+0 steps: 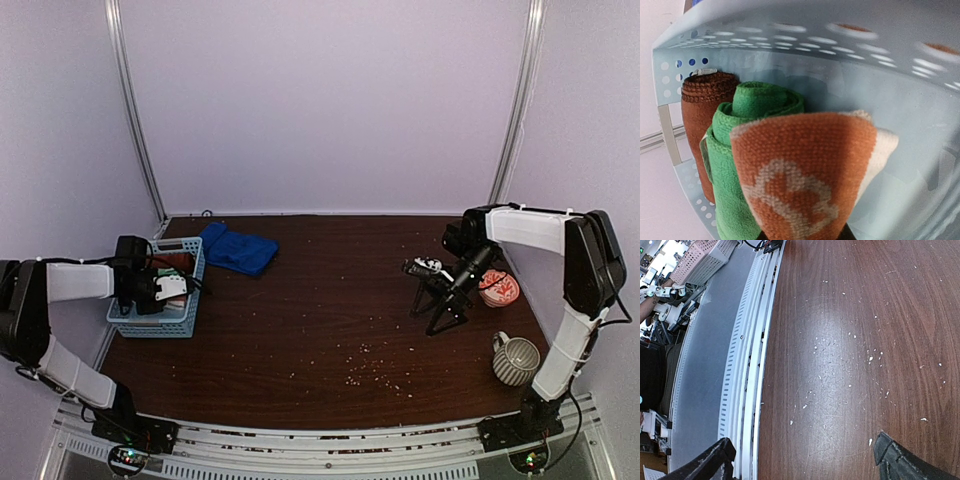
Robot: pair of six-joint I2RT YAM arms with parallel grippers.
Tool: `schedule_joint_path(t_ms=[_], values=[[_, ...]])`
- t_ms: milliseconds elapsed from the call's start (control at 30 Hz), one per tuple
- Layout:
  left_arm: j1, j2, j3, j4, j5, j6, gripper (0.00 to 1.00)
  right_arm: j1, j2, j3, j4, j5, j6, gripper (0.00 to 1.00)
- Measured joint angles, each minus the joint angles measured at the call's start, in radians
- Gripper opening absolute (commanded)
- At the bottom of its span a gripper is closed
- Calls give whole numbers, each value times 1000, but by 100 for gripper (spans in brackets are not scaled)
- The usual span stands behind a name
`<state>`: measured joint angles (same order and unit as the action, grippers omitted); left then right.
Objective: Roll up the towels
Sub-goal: Place the towel in the bin.
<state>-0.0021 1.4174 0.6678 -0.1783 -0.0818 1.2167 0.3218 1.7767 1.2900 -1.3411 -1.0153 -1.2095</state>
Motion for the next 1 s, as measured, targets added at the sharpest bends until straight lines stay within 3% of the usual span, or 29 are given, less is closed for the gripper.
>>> schedule_joint_path(t_ms=[200, 567, 1000], values=[[1, 1, -7, 16, 0, -9, 27, 0, 15, 0, 0, 3, 0, 100], [-14, -31, -63, 78, 2, -16, 27, 0, 15, 0, -2, 3, -1, 100], [-69, 95, 50, 35, 2, -68, 28, 0, 24, 0, -2, 5, 0, 100]])
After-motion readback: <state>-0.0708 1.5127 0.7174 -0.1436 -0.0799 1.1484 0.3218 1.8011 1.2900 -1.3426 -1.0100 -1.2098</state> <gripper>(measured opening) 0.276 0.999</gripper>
